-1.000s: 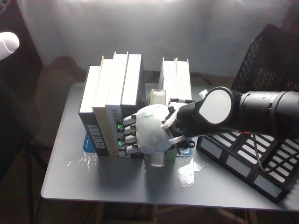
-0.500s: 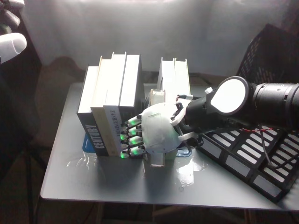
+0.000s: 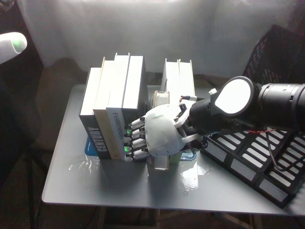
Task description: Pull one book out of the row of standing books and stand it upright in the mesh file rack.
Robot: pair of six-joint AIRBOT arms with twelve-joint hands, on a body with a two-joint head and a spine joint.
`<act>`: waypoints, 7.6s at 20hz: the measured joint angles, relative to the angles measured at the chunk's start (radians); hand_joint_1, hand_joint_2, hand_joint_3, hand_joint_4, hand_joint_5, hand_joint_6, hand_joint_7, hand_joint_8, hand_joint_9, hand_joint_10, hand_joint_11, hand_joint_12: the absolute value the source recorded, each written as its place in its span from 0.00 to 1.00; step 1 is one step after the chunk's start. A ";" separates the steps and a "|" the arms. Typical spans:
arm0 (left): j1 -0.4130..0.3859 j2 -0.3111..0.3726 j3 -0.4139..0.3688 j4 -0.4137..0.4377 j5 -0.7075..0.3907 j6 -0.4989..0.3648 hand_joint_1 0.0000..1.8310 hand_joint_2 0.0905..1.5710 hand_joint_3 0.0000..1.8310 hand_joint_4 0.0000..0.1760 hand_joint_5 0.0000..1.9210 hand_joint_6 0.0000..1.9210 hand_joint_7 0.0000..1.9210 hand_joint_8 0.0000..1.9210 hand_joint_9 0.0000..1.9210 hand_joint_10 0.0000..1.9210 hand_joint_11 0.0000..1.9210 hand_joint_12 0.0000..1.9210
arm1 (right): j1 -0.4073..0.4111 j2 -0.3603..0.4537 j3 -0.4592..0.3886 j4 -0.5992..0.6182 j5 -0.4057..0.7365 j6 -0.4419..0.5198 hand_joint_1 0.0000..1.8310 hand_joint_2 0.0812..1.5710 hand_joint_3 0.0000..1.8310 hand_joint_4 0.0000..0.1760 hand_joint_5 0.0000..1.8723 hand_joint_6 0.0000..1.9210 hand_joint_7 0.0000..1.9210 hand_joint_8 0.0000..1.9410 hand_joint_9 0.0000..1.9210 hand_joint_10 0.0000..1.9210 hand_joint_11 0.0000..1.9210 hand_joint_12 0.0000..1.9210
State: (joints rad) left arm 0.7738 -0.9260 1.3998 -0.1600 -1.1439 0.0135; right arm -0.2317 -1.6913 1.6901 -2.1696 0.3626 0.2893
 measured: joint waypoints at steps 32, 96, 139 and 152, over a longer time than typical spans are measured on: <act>-0.001 -0.004 0.000 -0.010 -0.018 0.000 0.24 0.87 0.00 0.17 0.01 0.00 0.00 0.00 0.00 0.00 0.00 0.00 | 0.059 -0.004 -0.008 0.003 -0.034 -0.060 0.75 0.62 0.14 0.00 0.45 0.60 0.55 0.51 0.46 0.66 0.37 0.92; -0.100 -0.070 0.009 0.021 0.032 0.000 0.22 0.86 0.00 0.18 0.01 0.00 0.00 0.00 0.00 0.00 0.00 0.00 | 0.635 0.510 -0.338 -0.297 0.262 0.466 0.74 0.74 0.00 0.00 0.40 0.62 0.45 0.61 0.44 0.78 0.38 0.95; -0.108 -0.041 -0.030 0.014 0.072 0.000 0.23 0.90 0.00 0.00 0.00 0.00 0.00 0.00 0.00 0.00 0.00 0.00 | 0.496 0.607 -0.345 -0.634 0.150 0.703 0.74 0.73 0.00 0.00 0.42 0.60 0.46 0.58 0.44 0.76 0.39 0.93; -0.095 -0.042 -0.030 0.006 0.050 0.000 0.20 0.90 0.00 0.00 0.00 0.00 0.00 0.00 0.00 0.00 0.00 0.00 | 0.373 0.497 -0.249 -0.632 0.057 0.704 0.74 0.72 0.00 0.00 0.44 0.53 0.46 0.62 0.47 0.75 0.43 0.89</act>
State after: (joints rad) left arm 0.6785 -0.9676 1.3701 -0.1543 -1.0935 0.0135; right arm 0.1417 -1.1938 1.4414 -2.8017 0.4194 0.9932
